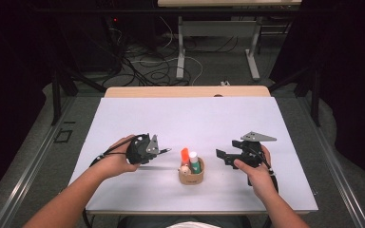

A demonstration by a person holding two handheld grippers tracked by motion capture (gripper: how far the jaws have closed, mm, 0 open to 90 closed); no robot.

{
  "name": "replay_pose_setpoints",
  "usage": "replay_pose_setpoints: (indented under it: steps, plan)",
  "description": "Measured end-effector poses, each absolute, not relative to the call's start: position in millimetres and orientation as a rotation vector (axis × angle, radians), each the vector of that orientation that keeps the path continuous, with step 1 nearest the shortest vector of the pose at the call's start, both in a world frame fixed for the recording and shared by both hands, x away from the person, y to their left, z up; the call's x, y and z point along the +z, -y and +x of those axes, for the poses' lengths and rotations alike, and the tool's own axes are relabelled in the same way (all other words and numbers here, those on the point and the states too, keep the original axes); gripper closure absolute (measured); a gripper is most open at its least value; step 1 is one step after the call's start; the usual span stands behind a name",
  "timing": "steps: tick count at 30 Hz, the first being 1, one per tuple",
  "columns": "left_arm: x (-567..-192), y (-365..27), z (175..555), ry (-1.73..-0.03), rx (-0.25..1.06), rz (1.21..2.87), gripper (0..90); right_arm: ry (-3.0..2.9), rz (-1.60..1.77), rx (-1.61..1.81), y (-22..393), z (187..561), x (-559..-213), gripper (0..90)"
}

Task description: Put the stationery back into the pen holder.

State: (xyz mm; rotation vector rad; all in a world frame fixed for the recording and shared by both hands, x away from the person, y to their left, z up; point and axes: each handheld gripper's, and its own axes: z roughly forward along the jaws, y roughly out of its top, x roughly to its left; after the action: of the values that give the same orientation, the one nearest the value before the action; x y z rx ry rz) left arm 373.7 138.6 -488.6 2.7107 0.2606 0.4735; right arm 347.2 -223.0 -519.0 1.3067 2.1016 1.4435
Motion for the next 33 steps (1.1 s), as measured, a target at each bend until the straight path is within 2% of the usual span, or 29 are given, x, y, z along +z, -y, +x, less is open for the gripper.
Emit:
replay_pose_setpoints:
  steps: [8, 21, 29, 33]
  plan:
    - [-473, -141, 380, -0.419, 0.443, 2.555, 79.5, -2.084, 1.302, 1.436, 223, 347, -517, 14.5]
    - [-462, -144, 391, -0.669, 0.308, 2.249, 79.5, -2.008, 1.228, 1.517, 214, 352, -498, 15.4]
    - [-464, -136, 400, -0.791, 0.261, 2.090, 79.5, -2.045, 1.178, 1.561, 206, 363, -488, 32.5]
    - [-466, -130, 402, -0.833, 0.250, 2.031, 79.5, -2.030, 1.186, 1.597, 197, 370, -482, 37.8]
